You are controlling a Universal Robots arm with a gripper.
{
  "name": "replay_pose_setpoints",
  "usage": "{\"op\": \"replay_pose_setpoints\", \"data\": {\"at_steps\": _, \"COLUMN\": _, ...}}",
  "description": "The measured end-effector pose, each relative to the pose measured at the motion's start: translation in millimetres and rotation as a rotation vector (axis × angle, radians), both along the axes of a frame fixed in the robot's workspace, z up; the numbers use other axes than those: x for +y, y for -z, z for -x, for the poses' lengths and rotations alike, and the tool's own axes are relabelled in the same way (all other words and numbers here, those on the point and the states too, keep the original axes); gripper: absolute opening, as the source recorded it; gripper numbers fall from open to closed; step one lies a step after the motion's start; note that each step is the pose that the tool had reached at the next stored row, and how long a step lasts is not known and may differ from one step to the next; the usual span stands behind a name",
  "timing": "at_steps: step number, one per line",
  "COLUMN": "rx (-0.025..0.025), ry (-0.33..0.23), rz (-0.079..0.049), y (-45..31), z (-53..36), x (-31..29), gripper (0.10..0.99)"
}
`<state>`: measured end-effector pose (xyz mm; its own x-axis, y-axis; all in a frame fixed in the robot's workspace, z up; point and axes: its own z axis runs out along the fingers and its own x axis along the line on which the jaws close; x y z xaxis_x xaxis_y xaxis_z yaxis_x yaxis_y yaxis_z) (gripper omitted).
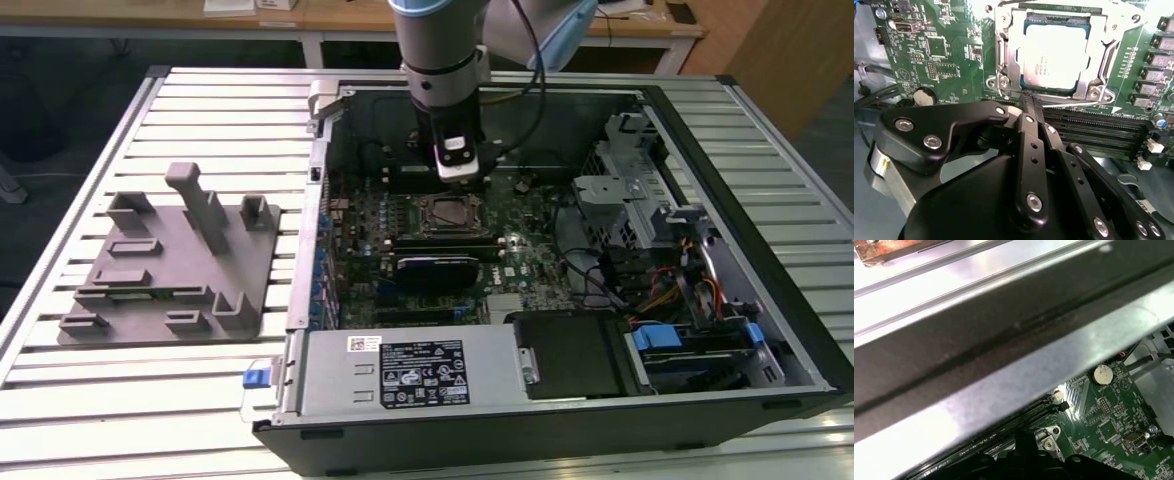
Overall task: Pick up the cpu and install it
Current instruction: 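Install the first cpu locking lever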
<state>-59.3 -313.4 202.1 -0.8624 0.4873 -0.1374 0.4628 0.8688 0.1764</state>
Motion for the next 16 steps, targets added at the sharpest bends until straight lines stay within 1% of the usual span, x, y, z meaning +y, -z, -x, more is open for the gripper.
{"op": "replay_pose_setpoints", "data": {"at_steps": 7, "rx": -0.0002, "ry": 0.0, "rz": 0.0, "y": 0.3, "z": 1.0, "x": 5.2, "gripper": 0.106}}
{"op": "replay_pose_setpoints", "data": {"at_steps": 10, "rx": -0.0001, "ry": -0.003, "rz": 0.0, "y": 0.6, "z": 1.1, "x": 6.2, "gripper": 0.106}}
{"op": "replay_pose_setpoints", "data": {"at_steps": 12, "rx": -0.0001, "ry": -0.017, "rz": 0.0, "y": 0.9, "z": 1.1, "x": 6.4, "gripper": 0.106}}
{"op": "replay_pose_setpoints", "data": {"at_steps": 16, "rx": -0.0002, "ry": -0.071, "rz": 0.0, "y": 1.8, "z": 1.0, "x": 6.5, "gripper": 0.106}}
